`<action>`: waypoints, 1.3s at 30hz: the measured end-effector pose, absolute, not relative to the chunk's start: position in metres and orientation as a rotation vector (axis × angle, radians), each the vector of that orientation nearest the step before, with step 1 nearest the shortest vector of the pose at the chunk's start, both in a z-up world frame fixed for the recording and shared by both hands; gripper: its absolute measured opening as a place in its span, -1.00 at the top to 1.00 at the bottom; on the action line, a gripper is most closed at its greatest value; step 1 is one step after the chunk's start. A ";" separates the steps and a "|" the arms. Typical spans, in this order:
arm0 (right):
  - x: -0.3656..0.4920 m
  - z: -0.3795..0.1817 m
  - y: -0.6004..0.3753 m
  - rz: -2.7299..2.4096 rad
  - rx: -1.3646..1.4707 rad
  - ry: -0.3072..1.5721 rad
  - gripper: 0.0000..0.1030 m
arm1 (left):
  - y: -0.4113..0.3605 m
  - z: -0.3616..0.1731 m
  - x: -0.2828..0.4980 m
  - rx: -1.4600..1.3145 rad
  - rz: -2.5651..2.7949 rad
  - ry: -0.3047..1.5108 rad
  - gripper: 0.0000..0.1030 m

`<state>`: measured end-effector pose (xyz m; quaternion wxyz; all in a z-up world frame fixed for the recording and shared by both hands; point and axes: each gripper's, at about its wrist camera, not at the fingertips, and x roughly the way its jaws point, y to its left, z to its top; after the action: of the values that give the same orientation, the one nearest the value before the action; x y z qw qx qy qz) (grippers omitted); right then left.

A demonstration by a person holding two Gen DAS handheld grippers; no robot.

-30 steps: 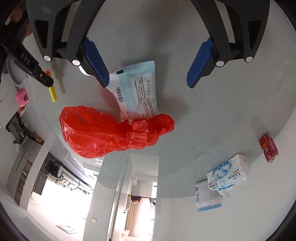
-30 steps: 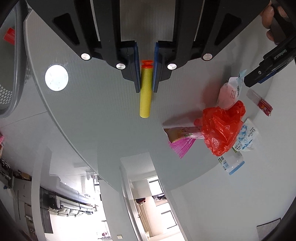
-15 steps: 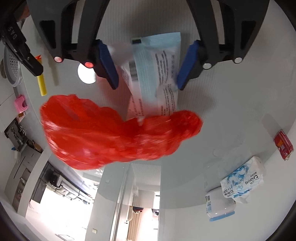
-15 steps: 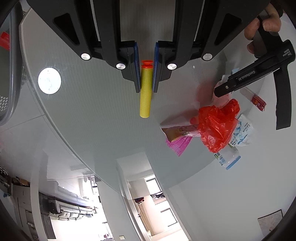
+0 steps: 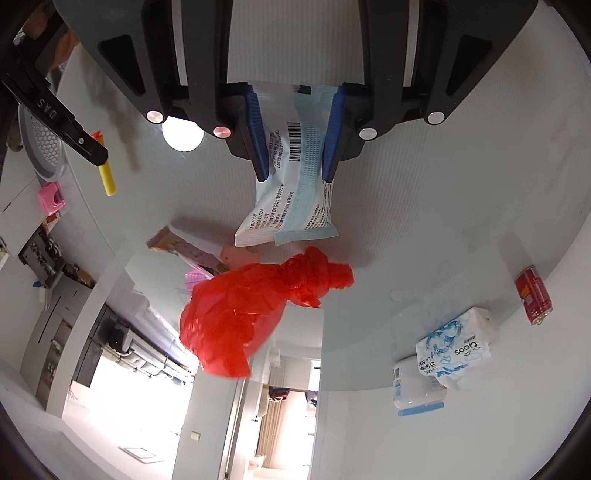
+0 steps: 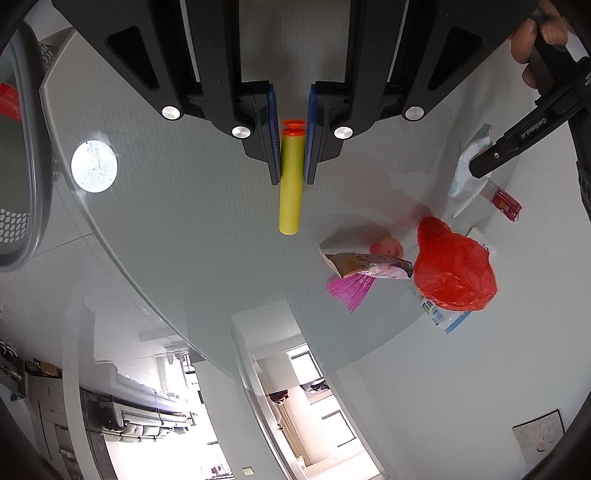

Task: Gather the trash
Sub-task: 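Carry the dart and wipe packet toward the wastebasket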

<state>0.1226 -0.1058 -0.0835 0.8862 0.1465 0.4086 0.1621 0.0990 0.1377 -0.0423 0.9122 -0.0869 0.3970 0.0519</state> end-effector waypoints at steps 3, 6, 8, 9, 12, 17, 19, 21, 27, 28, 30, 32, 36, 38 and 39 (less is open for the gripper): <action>0.107 -0.077 -0.110 0.330 0.306 0.834 0.76 | 0.131 -0.037 0.082 -0.168 0.096 0.801 0.44; 0.092 -0.070 -0.116 0.323 0.303 0.821 0.76 | 0.122 -0.032 0.070 -0.155 0.072 0.789 0.45; 0.081 -0.066 -0.120 0.314 0.297 0.812 0.76 | 0.113 -0.030 0.063 -0.145 0.053 0.781 0.45; 0.075 -0.064 -0.123 0.309 0.293 0.808 0.76 | 0.108 -0.030 0.059 -0.141 0.043 0.778 0.45; 0.060 -0.062 -0.132 0.289 0.288 0.800 0.76 | 0.093 -0.029 0.053 -0.132 -0.003 0.779 0.46; 0.033 -0.059 -0.157 0.240 0.297 0.787 0.76 | 0.059 -0.025 0.044 -0.098 -0.076 0.770 0.46; 0.023 -0.059 -0.168 0.215 0.304 0.780 0.76 | 0.044 -0.024 0.042 -0.077 -0.109 0.768 0.46; 0.015 -0.059 -0.181 0.191 0.316 0.773 0.76 | 0.027 -0.024 0.040 -0.058 -0.149 0.771 0.47; -0.006 -0.061 -0.225 0.111 0.367 0.746 0.76 | -0.018 -0.024 0.041 0.000 -0.244 0.775 0.62; -0.008 -0.063 -0.232 0.096 0.379 0.747 0.76 | -0.025 -0.026 0.042 0.008 -0.253 0.781 0.62; -0.012 -0.066 -0.246 0.070 0.401 0.744 0.76 | -0.035 -0.028 0.045 0.012 -0.277 0.793 0.62; -0.017 -0.069 -0.260 0.048 0.419 0.744 0.76 | -0.042 -0.029 0.049 0.022 -0.282 0.800 0.62; -0.023 -0.075 -0.276 0.032 0.448 0.745 0.76 | -0.043 -0.029 0.053 0.018 -0.280 0.816 0.62; -0.024 -0.076 -0.280 0.033 0.459 0.743 0.76 | -0.038 -0.026 0.054 0.014 -0.274 0.826 0.62; -0.024 -0.077 -0.281 0.037 0.465 0.741 0.76 | -0.035 -0.027 0.053 0.013 -0.270 0.827 0.58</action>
<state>-0.0240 -0.2813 -0.0773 0.9056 0.2253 0.3590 0.0177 0.0530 -0.0354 -0.0265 0.9069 0.0063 0.4004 -0.1310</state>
